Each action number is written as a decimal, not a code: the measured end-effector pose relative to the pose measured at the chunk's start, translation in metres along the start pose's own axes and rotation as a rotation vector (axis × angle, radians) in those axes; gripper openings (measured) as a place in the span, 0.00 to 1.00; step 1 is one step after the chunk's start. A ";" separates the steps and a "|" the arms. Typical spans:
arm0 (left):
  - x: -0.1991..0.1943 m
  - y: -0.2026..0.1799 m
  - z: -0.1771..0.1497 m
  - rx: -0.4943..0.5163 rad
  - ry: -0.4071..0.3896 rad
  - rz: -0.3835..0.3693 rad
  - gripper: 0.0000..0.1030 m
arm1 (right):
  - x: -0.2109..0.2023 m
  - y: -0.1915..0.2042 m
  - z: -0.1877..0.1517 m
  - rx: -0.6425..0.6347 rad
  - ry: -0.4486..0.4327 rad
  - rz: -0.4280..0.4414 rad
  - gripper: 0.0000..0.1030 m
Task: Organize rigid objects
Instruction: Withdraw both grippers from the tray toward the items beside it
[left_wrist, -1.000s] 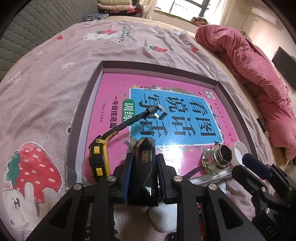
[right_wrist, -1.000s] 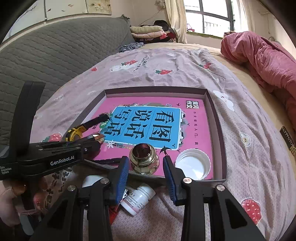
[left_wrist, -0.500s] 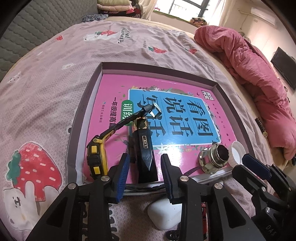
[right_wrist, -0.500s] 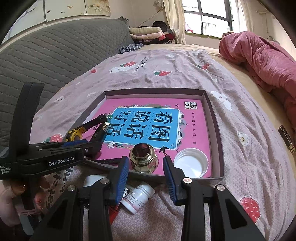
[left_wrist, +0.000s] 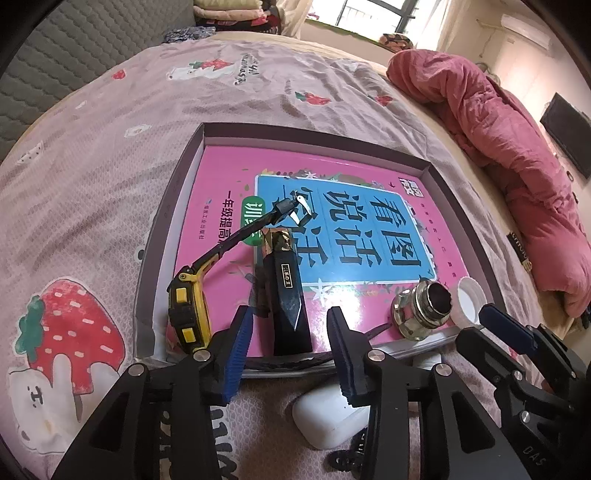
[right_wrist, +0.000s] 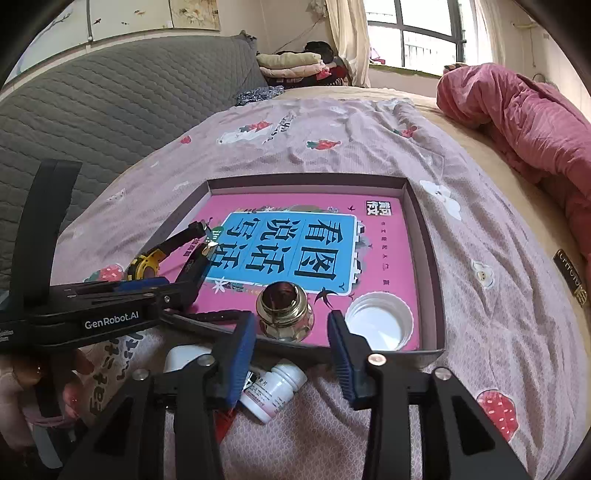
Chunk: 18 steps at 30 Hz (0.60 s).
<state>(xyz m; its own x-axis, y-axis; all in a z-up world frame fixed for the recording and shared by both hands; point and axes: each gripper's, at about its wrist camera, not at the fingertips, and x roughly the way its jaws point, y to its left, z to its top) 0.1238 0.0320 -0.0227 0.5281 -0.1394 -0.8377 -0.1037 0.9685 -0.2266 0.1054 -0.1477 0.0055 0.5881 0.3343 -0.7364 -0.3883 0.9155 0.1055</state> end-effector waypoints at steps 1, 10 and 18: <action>-0.001 -0.001 0.000 0.003 0.000 0.001 0.43 | 0.000 0.000 0.000 0.001 -0.001 -0.001 0.44; -0.009 -0.001 -0.003 0.001 -0.018 0.007 0.50 | -0.005 -0.004 -0.002 0.001 -0.017 -0.016 0.44; -0.020 0.003 -0.001 -0.014 -0.046 0.002 0.56 | -0.008 -0.012 -0.008 0.016 -0.026 -0.029 0.46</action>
<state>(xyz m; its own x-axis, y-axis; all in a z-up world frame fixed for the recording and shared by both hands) 0.1117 0.0373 -0.0069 0.5658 -0.1281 -0.8146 -0.1163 0.9656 -0.2326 0.0993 -0.1629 0.0051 0.6173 0.3129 -0.7219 -0.3596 0.9283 0.0948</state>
